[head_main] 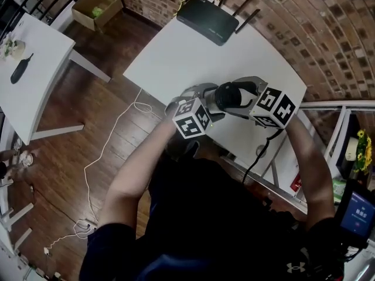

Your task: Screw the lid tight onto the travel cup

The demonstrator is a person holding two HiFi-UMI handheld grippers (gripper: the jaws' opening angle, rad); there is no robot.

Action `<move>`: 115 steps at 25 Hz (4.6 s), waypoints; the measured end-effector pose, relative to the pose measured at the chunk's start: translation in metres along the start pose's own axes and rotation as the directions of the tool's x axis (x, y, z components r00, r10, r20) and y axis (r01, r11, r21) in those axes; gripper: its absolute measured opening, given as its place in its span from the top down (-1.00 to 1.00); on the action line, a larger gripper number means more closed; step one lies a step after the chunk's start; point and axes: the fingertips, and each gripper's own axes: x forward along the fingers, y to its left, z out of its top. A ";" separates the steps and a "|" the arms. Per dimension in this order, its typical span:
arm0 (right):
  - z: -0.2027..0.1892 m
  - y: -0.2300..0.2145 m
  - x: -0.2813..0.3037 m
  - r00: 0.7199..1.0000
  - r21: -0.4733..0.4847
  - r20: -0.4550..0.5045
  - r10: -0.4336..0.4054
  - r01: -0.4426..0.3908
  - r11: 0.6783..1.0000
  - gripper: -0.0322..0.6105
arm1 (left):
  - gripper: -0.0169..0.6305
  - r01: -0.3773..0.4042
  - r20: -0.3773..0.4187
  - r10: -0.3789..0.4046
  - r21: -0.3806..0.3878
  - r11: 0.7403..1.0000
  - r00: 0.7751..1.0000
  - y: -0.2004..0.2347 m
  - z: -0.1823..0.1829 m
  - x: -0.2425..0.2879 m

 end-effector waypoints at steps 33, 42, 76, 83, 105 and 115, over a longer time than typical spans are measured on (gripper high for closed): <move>0.001 0.007 0.009 0.989 0.117 -0.081 -0.123 0.132 0.984 -0.15 | -0.24 -0.105 0.024 0.106 -0.029 0.994 0.994 -0.001 -0.009 -0.001; 0.003 0.007 0.014 0.983 0.192 -0.028 -0.184 0.186 0.964 -0.23 | -0.27 -0.223 0.033 0.228 -0.115 0.968 0.973 0.000 -0.016 -0.006; 0.024 0.023 0.021 0.997 0.071 0.030 -0.072 0.070 0.995 -0.15 | -0.32 -0.172 0.046 0.174 -0.035 0.984 0.984 0.004 -0.018 -0.017; 0.019 0.021 0.018 0.948 0.336 0.086 -0.306 0.262 0.905 -0.15 | -0.33 -0.360 0.011 0.365 -0.143 0.922 0.931 0.005 -0.020 -0.016; 0.082 0.062 -0.117 0.516 0.560 0.663 -0.543 0.141 0.817 0.86 | 0.93 -0.386 0.331 0.567 -0.474 0.791 0.754 -0.016 0.117 -0.238; 0.108 0.086 -0.117 0.487 0.439 0.698 -0.525 0.288 0.851 0.86 | 0.93 -0.445 0.266 0.622 -0.501 0.742 0.736 -0.026 0.110 -0.244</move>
